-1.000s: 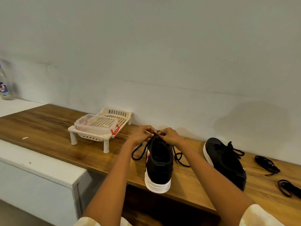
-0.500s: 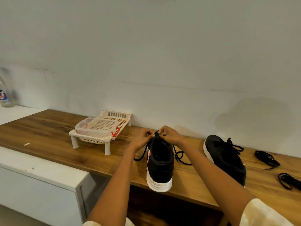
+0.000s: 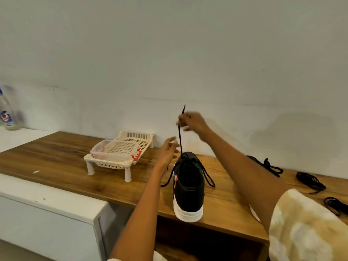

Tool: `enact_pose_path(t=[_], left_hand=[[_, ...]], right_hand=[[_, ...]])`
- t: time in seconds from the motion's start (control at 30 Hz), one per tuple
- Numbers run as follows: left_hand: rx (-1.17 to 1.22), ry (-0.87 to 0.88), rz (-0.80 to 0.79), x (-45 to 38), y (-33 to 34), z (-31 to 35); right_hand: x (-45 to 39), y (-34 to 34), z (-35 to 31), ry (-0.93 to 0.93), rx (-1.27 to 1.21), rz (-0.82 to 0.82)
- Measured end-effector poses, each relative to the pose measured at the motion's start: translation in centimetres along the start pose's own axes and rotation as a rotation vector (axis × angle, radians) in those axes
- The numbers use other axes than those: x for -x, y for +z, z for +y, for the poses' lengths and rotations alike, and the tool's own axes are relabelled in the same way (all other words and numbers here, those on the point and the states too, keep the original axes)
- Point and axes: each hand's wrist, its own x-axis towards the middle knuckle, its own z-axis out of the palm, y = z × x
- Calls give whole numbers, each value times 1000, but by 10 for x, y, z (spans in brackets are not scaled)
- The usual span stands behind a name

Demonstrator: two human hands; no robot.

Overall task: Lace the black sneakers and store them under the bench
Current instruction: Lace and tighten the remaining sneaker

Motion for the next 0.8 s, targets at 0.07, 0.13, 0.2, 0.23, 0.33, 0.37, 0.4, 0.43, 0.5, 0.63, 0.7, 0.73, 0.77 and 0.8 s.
enact_pose_path(t=[0.07,0.13,0.2,0.23,0.33,0.37,0.4,0.43,0.5,0.63,0.7,0.73,0.77,0.8], left_hand=[[-227,21,-222,4,-2,-4],[-333,43,-288,7,-5,-8],[-272,45,-180,7,-12,-4],[-179,45,-103,6,-15,3],[320,26,112,3,-23,25],[413,41,200,2,-25,32],[418,64,296,2,-26,37],[348,86,395,2,-28,40],[129,133,607,4,-32,43],[-165,165,728,14,-32,44],[-378,123,598,11,-30,35],[-488,101,511,10,-29,29],[-565,81,442,7,-28,23],[-604,78,407,6,-25,20]], right_hand=[[-13,-10,-29,-64,-155,99],[-21,-22,-52,-130,-240,170],[-23,-33,-65,-181,-274,222],[-23,-37,-67,-195,-282,239],[-16,-39,-58,-175,-250,235],[-12,-37,-51,-158,-220,223],[-8,-35,-44,-139,-190,210],[-5,-33,-35,-121,-159,198],[3,-29,-20,-84,-90,163],[13,-21,-3,-37,-2,97],[15,-16,0,-22,47,73],[16,-13,2,-13,81,60],[17,-10,3,-1,122,42],[18,-8,5,12,177,22]])
